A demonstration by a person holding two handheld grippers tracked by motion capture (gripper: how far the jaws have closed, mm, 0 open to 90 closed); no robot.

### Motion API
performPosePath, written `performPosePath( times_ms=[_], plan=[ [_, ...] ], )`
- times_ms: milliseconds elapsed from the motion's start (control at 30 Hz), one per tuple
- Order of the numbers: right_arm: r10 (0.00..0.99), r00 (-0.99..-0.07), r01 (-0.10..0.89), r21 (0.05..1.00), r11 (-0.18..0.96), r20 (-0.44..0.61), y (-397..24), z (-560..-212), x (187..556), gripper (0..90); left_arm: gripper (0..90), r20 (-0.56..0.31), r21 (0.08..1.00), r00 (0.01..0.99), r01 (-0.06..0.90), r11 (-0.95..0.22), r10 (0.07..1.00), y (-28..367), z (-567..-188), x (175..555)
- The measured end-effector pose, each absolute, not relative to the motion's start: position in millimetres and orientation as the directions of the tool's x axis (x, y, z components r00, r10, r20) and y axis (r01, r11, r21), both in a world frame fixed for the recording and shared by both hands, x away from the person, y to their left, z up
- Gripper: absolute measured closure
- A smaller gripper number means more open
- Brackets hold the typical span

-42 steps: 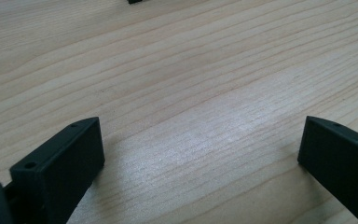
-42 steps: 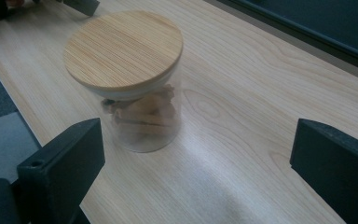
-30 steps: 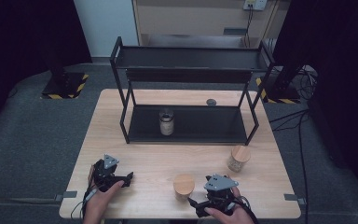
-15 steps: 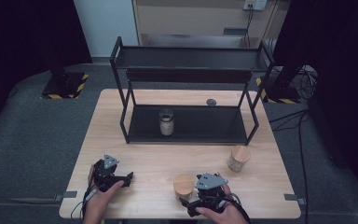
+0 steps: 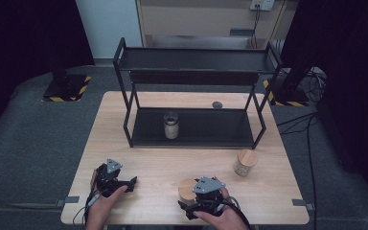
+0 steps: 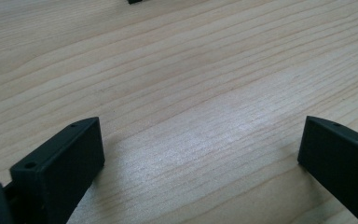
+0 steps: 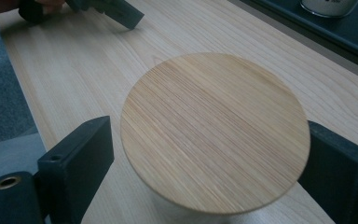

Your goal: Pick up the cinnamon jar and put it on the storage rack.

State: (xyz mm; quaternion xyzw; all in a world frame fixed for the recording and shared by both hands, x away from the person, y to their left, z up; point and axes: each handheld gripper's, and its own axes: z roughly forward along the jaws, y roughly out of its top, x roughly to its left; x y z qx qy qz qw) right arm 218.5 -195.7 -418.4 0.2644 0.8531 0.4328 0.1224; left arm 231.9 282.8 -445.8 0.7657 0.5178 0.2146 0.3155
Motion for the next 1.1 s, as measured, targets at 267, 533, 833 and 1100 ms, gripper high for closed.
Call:
performPosePath(
  times_ms=[267, 533, 833, 1100],
  plan=[
    [0.567, -0.824, 0.325, 0.812, 0.484, -0.008, -191.9, -422.8, 215.5, 17.9, 0.0, 0.002, 0.705, 0.372, 0.658, -0.265, 0.928, 282.8, -445.8, 231.9],
    [0.573, -0.819, 0.310, 0.820, 0.482, -0.028, -190.9, -428.0, 211.7, 24.0, 0.0, 0.002, 0.705, 0.372, 0.658, -0.264, 0.928, 282.8, -445.8, 231.9],
    [0.587, -0.810, 0.322, 0.827, 0.461, -0.012, -192.6, -429.4, 209.8, 25.5, 0.0, 0.002, 0.705, 0.372, 0.658, -0.265, 0.928, 282.8, -445.7, 232.0],
    [0.596, -0.802, 0.311, 0.839, 0.447, -0.020, -196.9, -421.1, 209.1, 25.6, 0.0, 0.002, 0.705, 0.373, 0.657, -0.265, 0.928, 282.9, -445.8, 231.9]
  ],
)
